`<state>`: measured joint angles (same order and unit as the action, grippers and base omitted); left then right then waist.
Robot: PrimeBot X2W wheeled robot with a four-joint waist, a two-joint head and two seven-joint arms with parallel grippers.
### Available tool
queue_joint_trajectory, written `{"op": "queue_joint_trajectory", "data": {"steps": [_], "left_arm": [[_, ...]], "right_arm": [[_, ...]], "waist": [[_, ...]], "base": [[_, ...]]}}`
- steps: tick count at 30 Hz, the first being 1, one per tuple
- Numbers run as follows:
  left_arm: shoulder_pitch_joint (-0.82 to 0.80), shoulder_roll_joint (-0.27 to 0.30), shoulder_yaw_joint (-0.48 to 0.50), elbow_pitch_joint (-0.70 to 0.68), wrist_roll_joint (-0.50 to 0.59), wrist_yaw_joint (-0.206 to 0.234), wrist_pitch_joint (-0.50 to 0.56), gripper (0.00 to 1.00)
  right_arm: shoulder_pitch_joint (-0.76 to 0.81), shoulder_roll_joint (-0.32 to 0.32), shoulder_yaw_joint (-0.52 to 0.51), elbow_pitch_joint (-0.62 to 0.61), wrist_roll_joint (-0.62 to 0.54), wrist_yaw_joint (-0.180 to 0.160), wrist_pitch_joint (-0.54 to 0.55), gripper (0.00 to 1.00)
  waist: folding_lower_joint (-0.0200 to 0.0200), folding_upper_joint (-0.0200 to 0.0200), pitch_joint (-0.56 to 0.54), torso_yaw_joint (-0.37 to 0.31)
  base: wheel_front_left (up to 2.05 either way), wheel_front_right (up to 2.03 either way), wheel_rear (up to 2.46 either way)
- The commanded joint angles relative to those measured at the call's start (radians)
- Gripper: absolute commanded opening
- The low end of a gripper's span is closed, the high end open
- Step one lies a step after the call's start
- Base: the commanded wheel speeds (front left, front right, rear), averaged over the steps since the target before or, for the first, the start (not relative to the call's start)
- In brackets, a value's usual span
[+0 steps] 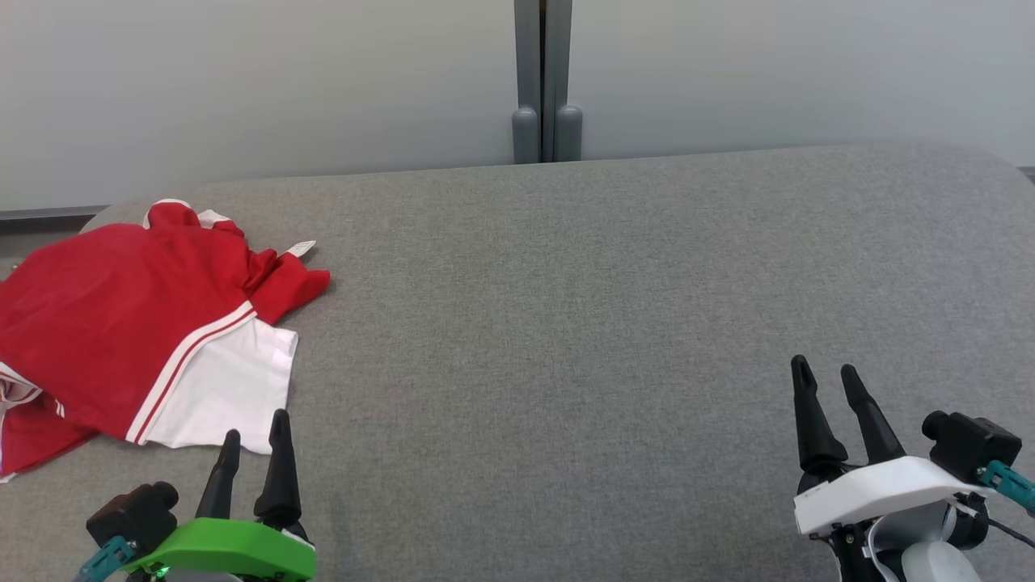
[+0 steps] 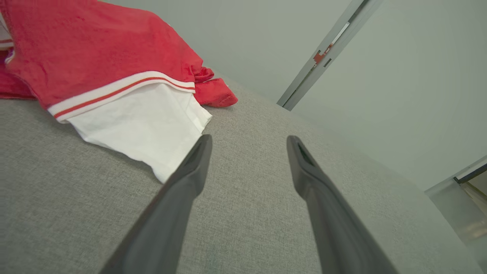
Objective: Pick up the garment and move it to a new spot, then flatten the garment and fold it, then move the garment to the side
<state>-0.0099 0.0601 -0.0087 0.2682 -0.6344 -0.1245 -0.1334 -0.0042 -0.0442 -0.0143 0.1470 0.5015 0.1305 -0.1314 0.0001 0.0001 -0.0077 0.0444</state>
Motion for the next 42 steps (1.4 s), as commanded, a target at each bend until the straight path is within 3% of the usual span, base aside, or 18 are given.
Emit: {"op": "queue_joint_trajectory", "data": {"steps": [1, 20, 42], "left_arm": [[0.003, 0.012, -0.002, -0.011, 0.032, -0.007, -0.009, 1.0], [0.018, 0.027, -0.015, -0.025, 0.231, -0.007, -0.058, 1.0], [0.034, 0.039, -0.018, -0.016, 0.404, -0.008, -0.103, 1.0]], "right_arm": [[-0.002, -0.006, 0.002, -0.008, -0.033, 0.0, -0.011, 1.0], [0.012, -0.007, -0.005, -0.008, -0.244, 0.0, -0.06, 1.0], [0.037, -0.008, -0.038, -0.001, -0.405, 0.0, -0.105, 1.0]], "waist": [[0.0, -0.0001, 0.0, 0.001], [0.0, -0.0001, -0.007, 0.014], [-0.0001, -0.0001, -0.012, 0.025]], "base": [[0.0, 0.0, 0.0], [0.0, 0.0, 0.0], [0.0, 0.0, 0.0]]}}
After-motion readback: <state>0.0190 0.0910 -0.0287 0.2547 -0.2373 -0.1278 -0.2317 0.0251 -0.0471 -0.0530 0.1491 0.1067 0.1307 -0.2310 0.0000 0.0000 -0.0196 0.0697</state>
